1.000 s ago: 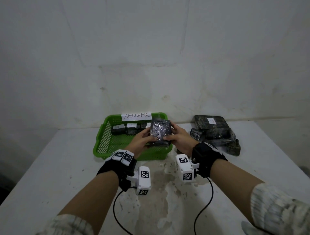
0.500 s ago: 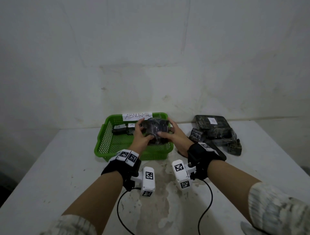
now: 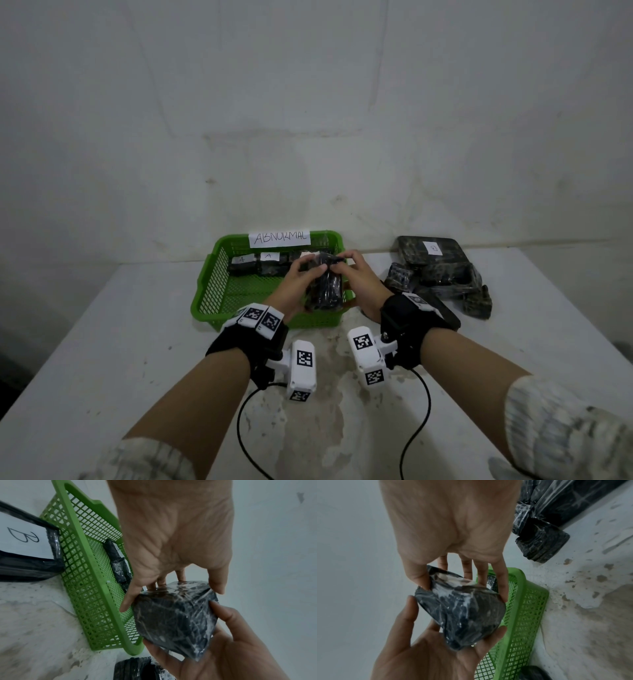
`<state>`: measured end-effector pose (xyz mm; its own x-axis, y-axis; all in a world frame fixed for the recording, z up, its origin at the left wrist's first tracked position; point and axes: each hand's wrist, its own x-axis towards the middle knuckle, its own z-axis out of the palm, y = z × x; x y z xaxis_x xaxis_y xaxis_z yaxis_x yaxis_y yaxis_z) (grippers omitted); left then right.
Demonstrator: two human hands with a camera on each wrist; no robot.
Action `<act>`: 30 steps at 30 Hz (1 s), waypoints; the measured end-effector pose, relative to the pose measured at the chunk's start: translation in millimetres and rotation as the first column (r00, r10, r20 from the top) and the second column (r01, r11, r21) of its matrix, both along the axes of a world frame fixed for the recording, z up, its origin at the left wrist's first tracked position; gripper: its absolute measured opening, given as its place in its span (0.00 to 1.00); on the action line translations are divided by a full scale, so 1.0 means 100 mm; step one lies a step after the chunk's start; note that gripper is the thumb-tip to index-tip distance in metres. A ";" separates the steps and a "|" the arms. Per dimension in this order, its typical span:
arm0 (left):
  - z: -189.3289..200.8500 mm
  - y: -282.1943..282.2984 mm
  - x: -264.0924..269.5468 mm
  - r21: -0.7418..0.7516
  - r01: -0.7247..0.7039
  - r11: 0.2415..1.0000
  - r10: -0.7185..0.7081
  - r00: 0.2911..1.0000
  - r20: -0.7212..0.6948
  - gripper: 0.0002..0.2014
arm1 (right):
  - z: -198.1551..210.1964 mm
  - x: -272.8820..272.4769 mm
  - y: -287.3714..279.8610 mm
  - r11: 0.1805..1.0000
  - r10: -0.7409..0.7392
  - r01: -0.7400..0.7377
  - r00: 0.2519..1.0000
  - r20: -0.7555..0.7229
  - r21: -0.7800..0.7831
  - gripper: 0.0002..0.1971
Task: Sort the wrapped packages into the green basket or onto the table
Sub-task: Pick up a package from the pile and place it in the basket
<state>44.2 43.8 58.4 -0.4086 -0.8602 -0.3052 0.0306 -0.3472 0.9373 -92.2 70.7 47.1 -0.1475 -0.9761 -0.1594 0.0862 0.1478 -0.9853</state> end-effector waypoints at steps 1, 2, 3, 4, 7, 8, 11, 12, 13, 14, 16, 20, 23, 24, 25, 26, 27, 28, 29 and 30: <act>0.00 0.01 -0.01 -0.013 -0.004 1.000 0.005 1.000 0.015 0.20 | 0.00 0.00 0.01 1.000 -0.007 0.007 1.000 -0.001 -0.004 0.06; 0.01 0.01 -0.02 -0.030 -0.015 0.999 0.016 0.999 0.032 0.20 | 0.00 0.01 0.02 1.000 -0.010 0.010 1.000 0.003 -0.004 0.06; 0.01 0.01 -0.03 -0.049 -0.027 0.998 0.030 0.998 0.049 0.20 | 0.00 0.01 0.03 1.000 -0.006 0.006 1.000 0.004 0.000 0.07; 0.01 0.01 -0.04 -0.063 -0.040 0.997 0.044 0.997 0.056 0.20 | 0.00 0.01 0.03 1.000 0.007 -0.008 1.000 0.004 0.007 0.08; 0.03 0.00 -0.05 -0.078 -0.067 0.995 0.071 0.996 0.055 0.20 | 0.01 0.01 0.04 0.998 0.061 -0.061 0.998 -0.016 0.022 0.20; 0.03 0.00 -0.05 -0.079 -0.068 0.995 0.073 0.996 0.053 0.20 | 0.01 0.01 0.05 0.998 0.065 -0.064 0.997 -0.035 0.022 0.23; 0.01 0.00 -0.04 -0.083 -0.058 0.995 0.063 0.996 0.059 0.21 | 0.02 0.01 0.06 0.999 0.049 -0.049 0.995 -0.090 0.008 0.23; 0.00 0.00 -0.04 -0.093 -0.066 0.993 0.072 0.996 0.061 0.22 | 0.03 0.02 0.06 0.999 0.049 -0.049 0.994 -0.093 0.003 0.23; -0.01 0.00 -0.03 -0.108 -0.081 0.991 0.088 0.994 0.060 0.22 | 0.03 0.02 0.06 0.999 0.053 -0.053 0.995 -0.088 0.002 0.24; -0.01 0.00 -0.03 -0.121 -0.101 0.987 0.109 0.993 0.056 0.22 | 0.03 0.03 0.06 0.998 0.066 -0.066 0.995 -0.072 0.003 0.26; -0.02 -0.02 -0.02 -0.146 -0.139 0.979 0.147 0.988 0.042 0.22 | 0.03 0.04 0.06 0.991 0.131 -0.131 0.991 -0.034 0.013 0.33; -0.03 -0.05 0.01 -0.145 -0.144 0.979 0.152 0.987 0.042 0.22 | 0.01 0.04 0.09 0.977 0.212 -0.211 0.977 -0.036 0.024 0.42; -0.04 -0.03 0.01 -0.117 -0.162 0.980 0.167 0.985 0.036 0.22 | -0.02 0.04 0.06 0.980 0.198 -0.197 0.980 -0.021 0.026 0.42; -0.04 -0.03 0.01 -0.111 -0.191 0.975 0.194 0.981 0.016 0.22 | -0.04 0.04 0.05 0.983 0.180 -0.180 0.984 -0.003 0.027 0.41; -0.05 -0.04 0.01 -0.110 -0.224 0.968 0.225 0.974 -0.002 0.23 | -0.06 0.04 0.04 0.988 0.152 -0.152 0.988 0.015 0.028 0.40; -0.05 -0.05 0.02 -0.114 -0.251 0.961 0.251 0.968 -0.014 0.24 | -0.08 0.04 0.04 0.994 0.105 -0.106 0.994 0.024 0.026 0.38; -0.03 -0.05 0.03 -0.112 -0.258 0.960 0.258 0.966 -0.019 0.25 | -0.09 0.03 0.05 0.999 0.048 -0.049 0.999 0.019 0.017 0.35; -0.02 -0.05 0.03 -0.102 -0.248 0.963 0.247 0.969 -0.025 0.26 | -0.10 0.01 0.05 1.000 -0.011 0.011 1.000 0.007 0.003 0.30; -0.01 -0.06 0.03 -0.095 -0.227 0.969 0.225 0.974 -0.026 0.25 | -0.10 -0.01 0.06 0.998 -0.057 0.057 0.998 -0.011 -0.009 0.26; 0.00 -0.06 0.03 -0.097 -0.204 0.974 0.203 0.979 -0.022 0.24 | -0.11 -0.04 0.06 0.996 -0.090 0.090 0.996 -0.026 -0.016 0.22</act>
